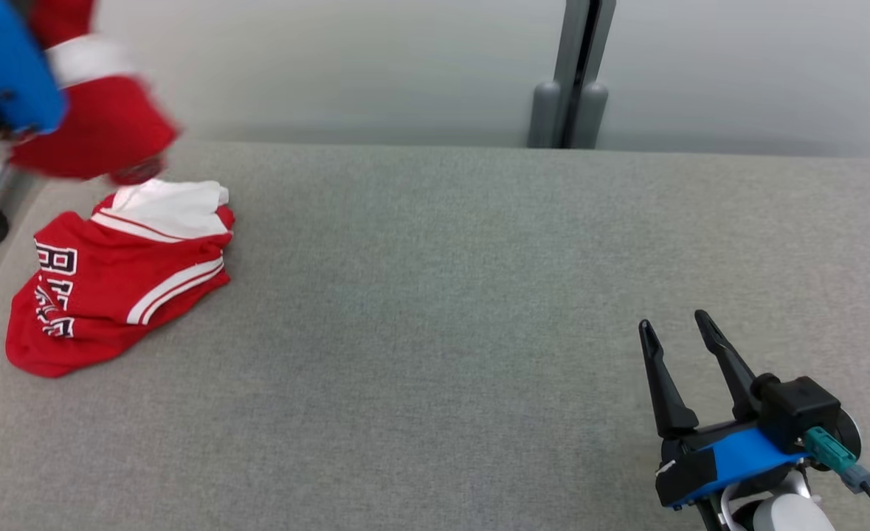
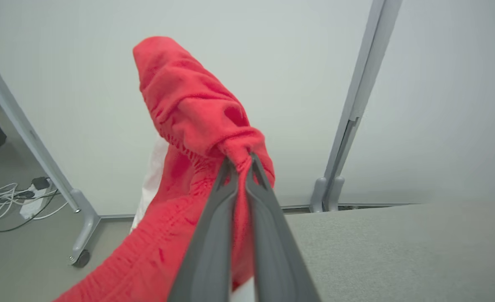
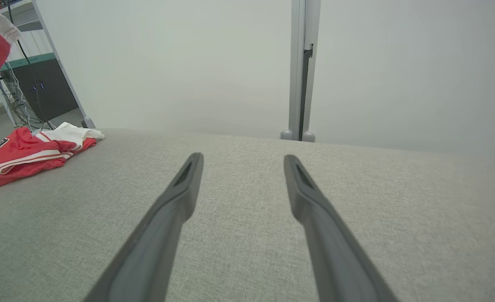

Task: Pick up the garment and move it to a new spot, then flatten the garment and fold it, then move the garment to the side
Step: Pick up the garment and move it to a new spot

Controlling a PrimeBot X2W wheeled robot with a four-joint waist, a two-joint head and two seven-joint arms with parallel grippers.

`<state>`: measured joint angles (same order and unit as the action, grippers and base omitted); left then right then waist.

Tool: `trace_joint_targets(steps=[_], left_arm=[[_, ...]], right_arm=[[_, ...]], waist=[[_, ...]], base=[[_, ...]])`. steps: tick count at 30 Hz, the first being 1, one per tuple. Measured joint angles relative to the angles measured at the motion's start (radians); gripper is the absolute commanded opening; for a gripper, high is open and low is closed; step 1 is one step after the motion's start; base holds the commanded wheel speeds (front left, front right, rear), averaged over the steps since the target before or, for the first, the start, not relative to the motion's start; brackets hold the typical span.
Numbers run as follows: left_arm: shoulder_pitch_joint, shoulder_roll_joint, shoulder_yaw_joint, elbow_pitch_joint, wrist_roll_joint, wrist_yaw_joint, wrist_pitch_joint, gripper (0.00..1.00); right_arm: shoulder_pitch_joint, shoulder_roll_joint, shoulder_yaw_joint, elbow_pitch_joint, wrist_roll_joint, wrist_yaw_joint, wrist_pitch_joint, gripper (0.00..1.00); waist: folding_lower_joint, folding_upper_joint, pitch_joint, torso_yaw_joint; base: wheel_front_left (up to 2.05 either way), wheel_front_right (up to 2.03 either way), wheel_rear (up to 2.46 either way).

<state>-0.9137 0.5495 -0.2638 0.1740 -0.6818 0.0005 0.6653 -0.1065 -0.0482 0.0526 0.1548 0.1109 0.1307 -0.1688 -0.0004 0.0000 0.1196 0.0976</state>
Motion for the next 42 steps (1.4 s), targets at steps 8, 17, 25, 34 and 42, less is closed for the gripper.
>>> trace_joint_targets(steps=[8, 17, 25, 34, 42], left_arm=[[-0.071, -0.185, -0.138, 0.001, -0.003, -0.050, -0.023, 0.00], [0.067, -0.355, -0.243, 0.140, 0.004, -0.052, -0.162, 0.00], [0.204, -0.432, -0.333, 0.412, 0.061, -0.044, -0.317, 0.04], [0.236, -0.458, -0.295, 0.528, 0.042, -0.051, -0.535, 1.00], [0.392, -0.384, -0.213, 0.411, 0.019, -0.044, -0.770, 1.00]], right_arm=[[0.021, 0.000, 0.001, -0.012, 0.008, 0.000, 0.018, 1.00], [0.030, 0.000, 0.005, -0.029, 0.026, 0.000, 0.023, 1.00], [0.027, 0.000, 0.022, -0.023, 0.040, 0.000, 0.022, 1.00], [0.028, 0.000, 0.019, -0.014, 0.035, 0.000, 0.021, 1.00], [0.060, 0.000, -0.001, -0.030, 0.020, 0.000, 0.045, 1.00]], waist=[[0.0002, 0.0000, -0.037, -0.066], [0.0004, 0.0000, -0.009, -0.194], [0.0004, 0.0000, 0.019, -0.273], [0.0004, 0.0000, 0.000, -0.236], [0.0003, 0.0000, -0.063, -0.162]], base=[[0.00, 0.00, 0.00], [0.00, 0.00, 0.00], [0.00, 0.00, 0.00], [0.00, 0.00, 0.00], [0.00, 0.00, 0.00]])
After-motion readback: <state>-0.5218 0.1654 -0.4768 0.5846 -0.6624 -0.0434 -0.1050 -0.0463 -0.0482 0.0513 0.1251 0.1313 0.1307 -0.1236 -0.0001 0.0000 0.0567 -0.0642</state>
